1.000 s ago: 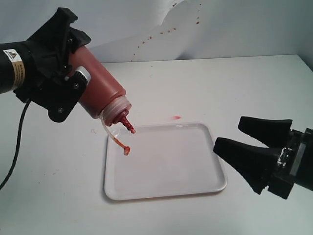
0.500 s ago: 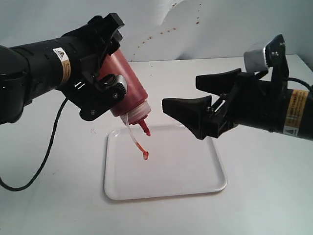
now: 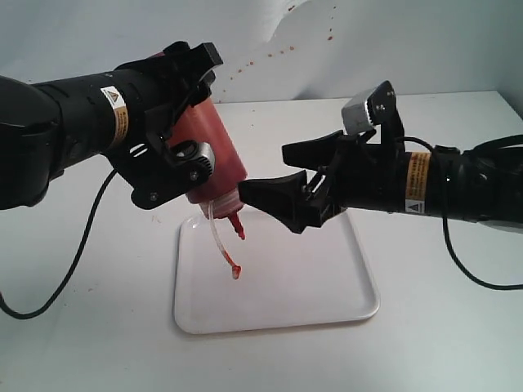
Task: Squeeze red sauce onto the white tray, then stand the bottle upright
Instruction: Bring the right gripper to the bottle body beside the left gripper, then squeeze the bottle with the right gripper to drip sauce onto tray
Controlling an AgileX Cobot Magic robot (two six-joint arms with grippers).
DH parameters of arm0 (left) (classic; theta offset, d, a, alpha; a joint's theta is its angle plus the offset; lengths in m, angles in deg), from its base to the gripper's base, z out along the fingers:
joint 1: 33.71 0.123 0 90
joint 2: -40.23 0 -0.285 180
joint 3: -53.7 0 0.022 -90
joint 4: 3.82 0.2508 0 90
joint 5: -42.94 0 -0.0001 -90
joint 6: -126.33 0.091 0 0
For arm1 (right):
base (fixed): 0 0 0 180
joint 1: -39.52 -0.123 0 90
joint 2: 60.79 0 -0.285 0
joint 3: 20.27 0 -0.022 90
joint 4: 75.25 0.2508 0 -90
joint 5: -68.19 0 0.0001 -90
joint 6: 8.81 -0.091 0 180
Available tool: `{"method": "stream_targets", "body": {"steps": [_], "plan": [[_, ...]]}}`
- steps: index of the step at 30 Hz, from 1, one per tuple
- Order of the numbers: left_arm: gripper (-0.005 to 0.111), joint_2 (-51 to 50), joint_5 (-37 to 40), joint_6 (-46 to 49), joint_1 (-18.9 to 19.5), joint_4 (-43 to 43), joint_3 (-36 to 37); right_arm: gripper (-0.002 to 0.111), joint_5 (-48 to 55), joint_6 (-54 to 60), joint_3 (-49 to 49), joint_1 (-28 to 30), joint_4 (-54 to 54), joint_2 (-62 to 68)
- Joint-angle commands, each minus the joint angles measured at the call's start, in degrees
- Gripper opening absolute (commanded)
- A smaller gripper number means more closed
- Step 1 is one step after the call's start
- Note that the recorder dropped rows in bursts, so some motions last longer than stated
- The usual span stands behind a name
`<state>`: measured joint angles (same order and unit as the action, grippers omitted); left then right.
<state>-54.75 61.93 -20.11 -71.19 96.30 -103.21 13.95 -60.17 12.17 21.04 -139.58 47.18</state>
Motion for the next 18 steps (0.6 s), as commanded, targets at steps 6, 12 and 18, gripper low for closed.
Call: {"method": "stream_targets", "body": {"steps": [6,12,18], "plan": [[0.0,-2.76,0.31,-0.12,-0.48,-0.17,-2.3,0.105,-1.04,0.14,-6.59,-2.27,-2.12,2.78],[0.0,-5.09,0.07,-0.33,-0.89,-0.17,-6.02,0.105,9.97,0.37,-10.64,-4.16,-2.12,4.87],[0.0,-5.09,-2.51,-0.11,-1.41,-0.17,-6.15,0.105,9.64,-0.01,-14.74,-4.41,-2.12,6.26]]}}
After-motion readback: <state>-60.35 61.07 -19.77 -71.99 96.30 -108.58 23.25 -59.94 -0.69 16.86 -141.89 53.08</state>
